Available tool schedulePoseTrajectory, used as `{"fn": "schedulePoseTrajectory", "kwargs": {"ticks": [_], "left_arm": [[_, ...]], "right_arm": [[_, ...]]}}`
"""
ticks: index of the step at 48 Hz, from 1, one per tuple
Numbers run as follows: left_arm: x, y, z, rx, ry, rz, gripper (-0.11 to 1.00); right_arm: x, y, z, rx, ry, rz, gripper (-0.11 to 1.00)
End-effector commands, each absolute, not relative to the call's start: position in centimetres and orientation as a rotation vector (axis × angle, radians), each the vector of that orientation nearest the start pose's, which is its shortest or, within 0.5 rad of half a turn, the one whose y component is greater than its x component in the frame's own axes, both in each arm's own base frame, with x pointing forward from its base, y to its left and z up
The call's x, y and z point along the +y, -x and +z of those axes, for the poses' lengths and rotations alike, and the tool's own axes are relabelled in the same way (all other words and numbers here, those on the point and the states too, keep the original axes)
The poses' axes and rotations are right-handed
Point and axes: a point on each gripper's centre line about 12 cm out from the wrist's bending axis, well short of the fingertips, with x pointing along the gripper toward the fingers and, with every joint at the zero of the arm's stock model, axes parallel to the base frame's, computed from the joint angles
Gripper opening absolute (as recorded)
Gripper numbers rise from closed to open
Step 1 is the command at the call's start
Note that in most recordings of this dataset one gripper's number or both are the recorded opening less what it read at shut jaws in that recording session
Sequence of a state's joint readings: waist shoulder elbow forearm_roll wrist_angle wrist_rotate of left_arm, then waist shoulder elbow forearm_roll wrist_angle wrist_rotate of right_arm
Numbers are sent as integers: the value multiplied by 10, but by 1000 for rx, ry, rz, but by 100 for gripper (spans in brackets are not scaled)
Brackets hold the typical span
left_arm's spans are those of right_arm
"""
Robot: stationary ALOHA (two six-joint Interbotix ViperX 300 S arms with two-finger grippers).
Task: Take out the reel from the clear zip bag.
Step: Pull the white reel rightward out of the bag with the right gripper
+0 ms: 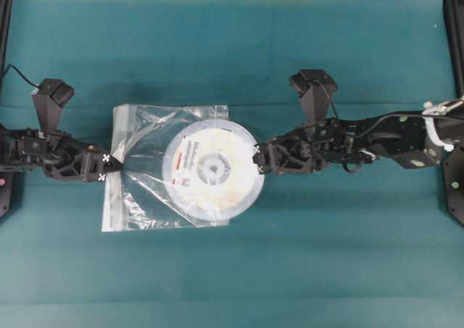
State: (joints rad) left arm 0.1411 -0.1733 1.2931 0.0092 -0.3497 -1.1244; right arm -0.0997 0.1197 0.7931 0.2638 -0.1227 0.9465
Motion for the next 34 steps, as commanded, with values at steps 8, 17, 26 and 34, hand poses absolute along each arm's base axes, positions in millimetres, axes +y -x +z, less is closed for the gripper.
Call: {"fn": "schedulePoseTrajectory", "kwargs": {"ticks": [8,17,26,34], "left_arm": [[32,-225,84,599,1111,538,1],[32,-225,84,599,1111,537,1],[32,-225,84,599,1111,538,1],[32,-224,84,601,1109,538,1]], "right_arm": [[-42,-348,106,589,-1181,-587,5],[-43,-338,106,592,-1183,-597,5],[-42,-331,106,598,-1183,-600,5],[-42,-323,107,599,-1186,-606,5]]}}
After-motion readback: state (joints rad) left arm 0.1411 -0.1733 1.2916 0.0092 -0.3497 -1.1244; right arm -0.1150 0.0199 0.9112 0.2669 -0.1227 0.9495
